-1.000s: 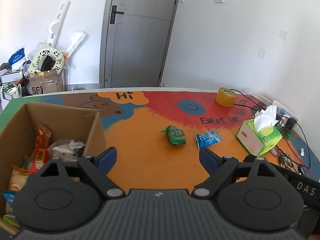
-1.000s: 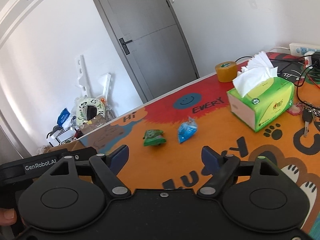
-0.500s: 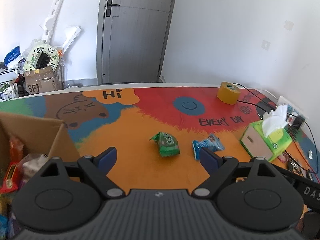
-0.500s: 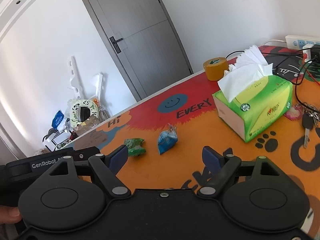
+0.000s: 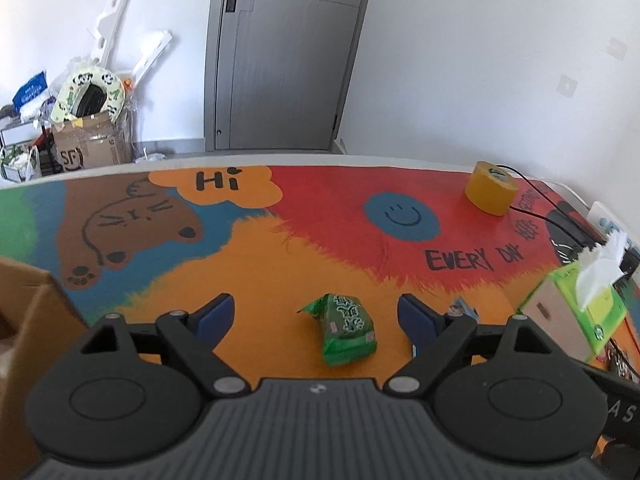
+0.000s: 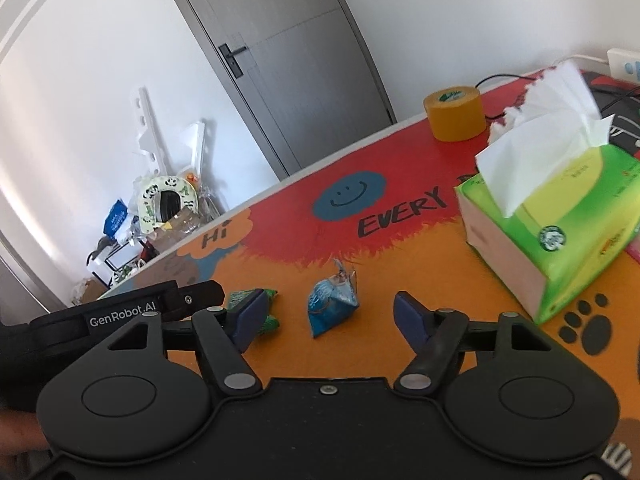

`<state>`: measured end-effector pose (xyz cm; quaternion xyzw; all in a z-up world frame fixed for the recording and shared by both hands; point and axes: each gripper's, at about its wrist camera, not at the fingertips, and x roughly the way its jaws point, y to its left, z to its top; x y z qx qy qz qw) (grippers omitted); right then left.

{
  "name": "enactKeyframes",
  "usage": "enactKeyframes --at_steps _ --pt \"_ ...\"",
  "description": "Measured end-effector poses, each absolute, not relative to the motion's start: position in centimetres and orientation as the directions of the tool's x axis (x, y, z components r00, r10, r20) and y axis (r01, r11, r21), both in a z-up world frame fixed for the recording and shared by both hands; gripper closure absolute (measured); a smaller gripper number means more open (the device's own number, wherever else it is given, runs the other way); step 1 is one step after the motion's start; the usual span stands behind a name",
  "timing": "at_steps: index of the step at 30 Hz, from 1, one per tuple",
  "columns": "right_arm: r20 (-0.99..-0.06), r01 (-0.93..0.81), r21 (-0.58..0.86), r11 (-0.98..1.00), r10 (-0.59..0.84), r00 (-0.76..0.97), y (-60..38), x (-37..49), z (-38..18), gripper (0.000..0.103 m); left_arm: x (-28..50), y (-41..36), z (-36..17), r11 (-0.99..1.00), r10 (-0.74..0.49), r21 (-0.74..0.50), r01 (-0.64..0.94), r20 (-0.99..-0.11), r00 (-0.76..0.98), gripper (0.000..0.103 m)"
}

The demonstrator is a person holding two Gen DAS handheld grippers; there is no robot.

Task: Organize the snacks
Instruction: 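Move both open tools back toward the last green and blue candies, then grasp green candy packet with left tool while right tool grasps small blue candy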

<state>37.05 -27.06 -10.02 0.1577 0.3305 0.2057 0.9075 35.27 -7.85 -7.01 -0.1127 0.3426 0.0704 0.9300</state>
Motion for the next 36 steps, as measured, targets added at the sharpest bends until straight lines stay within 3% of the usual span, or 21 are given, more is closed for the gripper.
enactKeyframes --at_steps 7,10,12,15,17,19,20,24,33,35,36 --pt "-0.561 -0.261 0.432 0.863 0.484 0.671 -26.4 38.7 -11.6 0.033 37.2 -7.7 -8.8 0.956 0.047 -0.184 -0.229 -0.674 0.737 0.017" --pt "-0.569 -0.256 0.445 0.858 0.492 0.659 -26.2 39.3 -12.2 0.039 37.6 -7.8 -9.5 0.956 0.042 -0.184 -0.228 -0.685 0.728 0.018" --pt "-0.575 -0.256 0.445 0.858 0.493 0.653 -26.1 39.5 -12.7 0.052 37.8 -8.0 -9.9 0.957 0.039 -0.183 -0.227 -0.689 0.723 0.019" --pt "-0.584 -0.257 0.444 0.859 0.494 0.644 -26.3 39.4 -12.9 0.090 38.0 -8.5 -10.6 0.962 0.032 -0.173 -0.213 -0.700 0.713 0.027" --pt "-0.593 -0.236 0.451 0.861 0.487 0.642 -26.9 39.3 -13.2 0.101 37.8 -8.9 -10.7 0.967 0.049 -0.148 -0.208 -0.692 0.720 0.034" --pt "-0.585 -0.224 0.462 0.858 0.485 0.650 -27.6 38.9 -13.3 0.102 37.6 -9.0 -10.8 0.968 0.055 -0.142 -0.207 -0.684 0.728 0.050" --pt "-0.582 -0.222 0.466 0.857 0.485 0.653 -27.8 38.5 -13.4 0.102 37.5 -9.0 -10.7 0.968 0.057 -0.141 -0.208 -0.682 0.729 0.064" --pt "-0.572 -0.221 0.466 0.857 0.482 0.664 -28.5 37.4 -13.2 0.102 36.8 -8.8 -10.4 0.966 0.015 -0.180 -0.186 -0.678 0.735 0.071" --pt "-0.541 -0.212 0.494 0.844 0.488 0.685 -29.8 35.2 -12.4 0.101 34.0 -8.8 -8.8 0.964 0.010 -0.198 -0.180 -0.646 0.763 0.072" --pt "-0.547 -0.204 0.492 0.846 0.483 0.684 -29.6 35.4 -12.2 0.093 33.6 -8.5 -8.5 0.962 0.009 -0.204 -0.181 -0.637 0.771 0.072" --pt "-0.545 -0.207 0.489 0.847 0.482 0.686 -29.3 35.6 -12.1 0.079 33.4 -8.3 -8.3 0.962 0.009 -0.207 -0.180 -0.631 0.776 0.072"
